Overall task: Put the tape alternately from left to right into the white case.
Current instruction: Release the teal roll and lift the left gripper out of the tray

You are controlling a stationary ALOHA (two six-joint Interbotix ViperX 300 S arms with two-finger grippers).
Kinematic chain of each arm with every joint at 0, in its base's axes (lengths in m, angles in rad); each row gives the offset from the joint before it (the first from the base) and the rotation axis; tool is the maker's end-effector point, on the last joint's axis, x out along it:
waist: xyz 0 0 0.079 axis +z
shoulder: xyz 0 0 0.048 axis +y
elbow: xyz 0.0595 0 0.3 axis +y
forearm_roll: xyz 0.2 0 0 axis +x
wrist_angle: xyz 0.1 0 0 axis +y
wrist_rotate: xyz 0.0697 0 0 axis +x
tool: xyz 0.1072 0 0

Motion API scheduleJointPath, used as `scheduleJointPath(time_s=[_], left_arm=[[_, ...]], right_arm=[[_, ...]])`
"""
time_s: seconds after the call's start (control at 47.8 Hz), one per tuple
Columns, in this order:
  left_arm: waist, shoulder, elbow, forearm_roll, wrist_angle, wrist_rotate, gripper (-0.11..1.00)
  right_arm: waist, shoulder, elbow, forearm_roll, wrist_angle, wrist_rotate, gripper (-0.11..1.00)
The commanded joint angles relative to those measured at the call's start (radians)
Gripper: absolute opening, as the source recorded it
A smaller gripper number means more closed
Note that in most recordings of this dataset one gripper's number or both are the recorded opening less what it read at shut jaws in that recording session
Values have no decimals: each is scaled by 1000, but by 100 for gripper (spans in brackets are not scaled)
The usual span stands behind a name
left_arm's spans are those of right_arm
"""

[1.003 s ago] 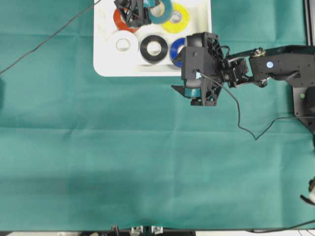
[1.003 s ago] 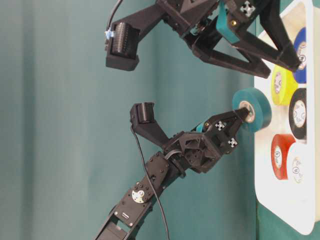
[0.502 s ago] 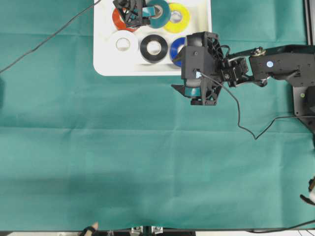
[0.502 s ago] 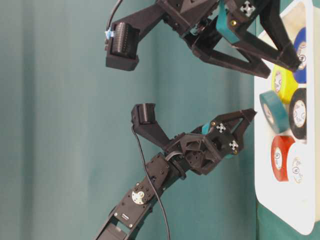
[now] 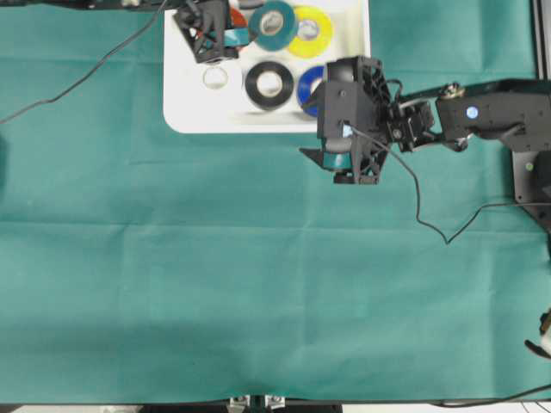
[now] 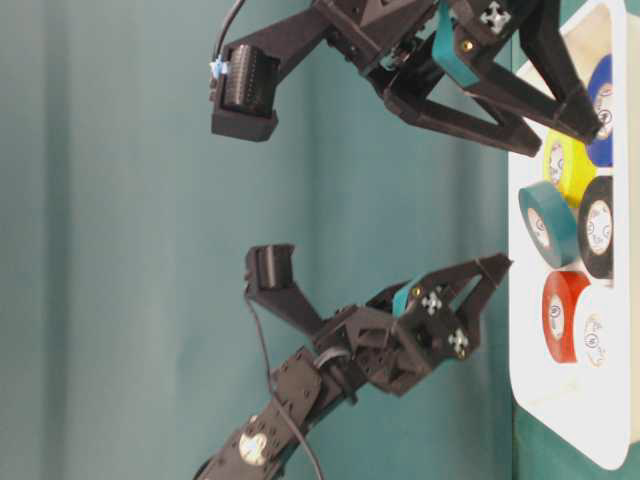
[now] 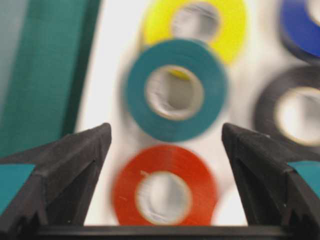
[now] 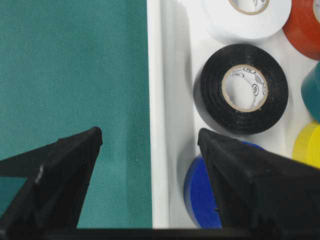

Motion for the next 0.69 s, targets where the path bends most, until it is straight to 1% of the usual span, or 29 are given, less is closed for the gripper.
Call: scheduleJointPath(time_s=[0.0, 0.146, 0.251, 0.523, 0.669], left_arm=[[-41, -63, 25, -3, -8, -3, 77], [-109, -104, 77, -3, -9, -5, 77], [-150, -124, 103, -5, -9, -18, 77], [-247, -160, 140, -5, -2, -117, 77], [-293, -169, 158, -5, 8, -153, 77]], right_arm=[[3, -20, -14, 2, -3, 2, 84], [3, -20, -14, 2, -5, 2, 84], [3, -21, -14, 2, -8, 2, 84], [8, -21, -14, 2, -6, 2, 84], [23, -20, -12, 2, -5, 3, 84]])
